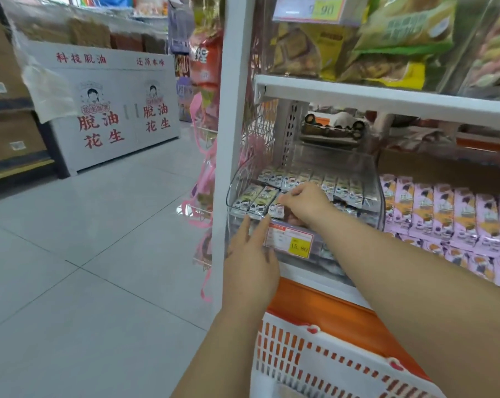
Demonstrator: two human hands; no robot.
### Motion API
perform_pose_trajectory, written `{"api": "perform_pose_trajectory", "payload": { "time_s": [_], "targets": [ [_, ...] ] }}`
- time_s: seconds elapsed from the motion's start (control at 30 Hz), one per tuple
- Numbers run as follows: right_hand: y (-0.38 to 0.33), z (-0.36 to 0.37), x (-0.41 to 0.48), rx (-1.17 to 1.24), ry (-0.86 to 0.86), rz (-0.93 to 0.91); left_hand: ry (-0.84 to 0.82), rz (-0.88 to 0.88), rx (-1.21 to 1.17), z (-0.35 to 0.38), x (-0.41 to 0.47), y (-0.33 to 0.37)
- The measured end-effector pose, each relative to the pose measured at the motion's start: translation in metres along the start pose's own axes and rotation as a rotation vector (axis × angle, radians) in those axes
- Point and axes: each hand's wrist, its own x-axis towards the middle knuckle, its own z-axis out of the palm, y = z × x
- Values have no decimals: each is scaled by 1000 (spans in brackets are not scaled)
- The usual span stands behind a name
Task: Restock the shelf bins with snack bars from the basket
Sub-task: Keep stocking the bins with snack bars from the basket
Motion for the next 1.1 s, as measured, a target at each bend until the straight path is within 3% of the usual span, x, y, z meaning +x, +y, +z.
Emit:
{"api": "perform_pose_trajectory", "payload": {
  "time_s": [0.13, 0.3, 0.37, 0.47, 0.53, 0.6, 0.67, 0.83, 1.0, 1.1],
  "targets": [
    [-3, 2, 0, -306, 1, -102, -11, 4, 28, 2, -2, -2],
    [0, -16, -15, -395, -135, -193, -42, 36, 75, 4, -16, 1],
    [5, -23, -32, -377, -79, -255, -40, 68, 104, 2, -23, 1],
    [22, -31, -70, -367, 94, -539, -33, 176, 158, -8, -32, -11],
    [42, -32, -101, -365, 77, -691, -87, 185, 218, -14, -36, -24],
    [73, -27, -127, -404, 18, -731, -171, 153, 274, -17, -42, -37],
    [111, -16, -146, -464, -76, -654, -285, 152, 343, -15, -47, -51],
    [216, 25, -154, -622, -423, -258, -516, 193, 546, -5, -64, -92],
    [285, 64, -147, -714, -744, -21, -524, 155, 570, 10, -76, -123],
    [313, 85, -140, -773, -826, 18, -491, 170, 554, 17, -75, -131]
  ]
}}
